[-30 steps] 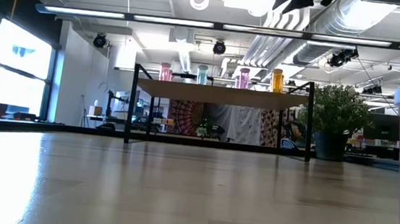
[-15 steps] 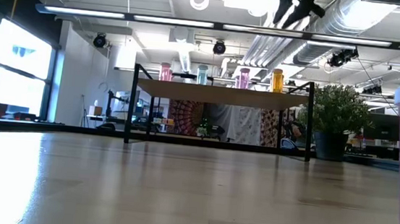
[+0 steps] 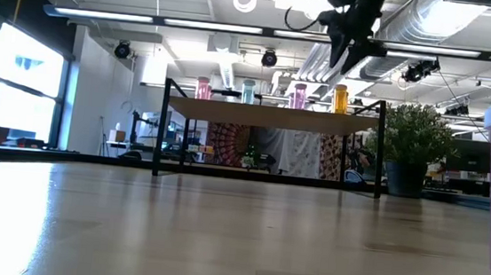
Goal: Pick and place medicine bottles onto shelf by color
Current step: Adjust the yellow pill bottles on the shelf
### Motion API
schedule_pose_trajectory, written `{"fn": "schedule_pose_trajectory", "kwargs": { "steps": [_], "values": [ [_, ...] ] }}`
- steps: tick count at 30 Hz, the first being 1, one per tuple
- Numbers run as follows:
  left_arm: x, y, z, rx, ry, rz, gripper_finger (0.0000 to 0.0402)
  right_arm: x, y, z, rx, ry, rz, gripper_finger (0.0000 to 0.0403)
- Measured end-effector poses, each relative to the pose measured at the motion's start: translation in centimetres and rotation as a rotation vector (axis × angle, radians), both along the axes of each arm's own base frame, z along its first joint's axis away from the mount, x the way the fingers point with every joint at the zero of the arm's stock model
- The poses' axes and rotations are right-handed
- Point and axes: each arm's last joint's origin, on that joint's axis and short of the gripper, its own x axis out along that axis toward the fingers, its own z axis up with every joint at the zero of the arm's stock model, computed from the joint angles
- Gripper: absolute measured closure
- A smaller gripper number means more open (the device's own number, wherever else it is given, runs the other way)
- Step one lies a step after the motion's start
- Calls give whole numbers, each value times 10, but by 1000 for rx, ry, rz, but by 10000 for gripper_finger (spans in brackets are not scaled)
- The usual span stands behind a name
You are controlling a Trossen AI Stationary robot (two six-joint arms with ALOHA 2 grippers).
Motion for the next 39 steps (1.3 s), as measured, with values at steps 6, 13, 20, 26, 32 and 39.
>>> {"fn": "schedule_pose_trajectory", "kwargs": {
  "steps": [6, 13, 20, 26, 32, 39],
  "values": [
    [0, 0, 0, 1, 0, 2, 197, 8, -8, -15, 44, 52, 0, 244],
    [0, 0, 0, 1, 0, 1, 197, 11, -11, -21, 53, 75, 37, 244],
    [0, 0, 0, 0, 0, 1, 197, 8, -15, -21, 47, 81, -21, 244],
    [0, 0, 0, 12, 9, -4, 197, 10, -16, -31, 71, 94, -28, 244],
    [0, 0, 0, 15, 11, -5, 197, 10, -16, -34, 85, 91, -44, 244],
    [0, 0, 0, 15, 11, -5, 197, 11, -16, -34, 70, 100, -50, 244]
  ]
}}
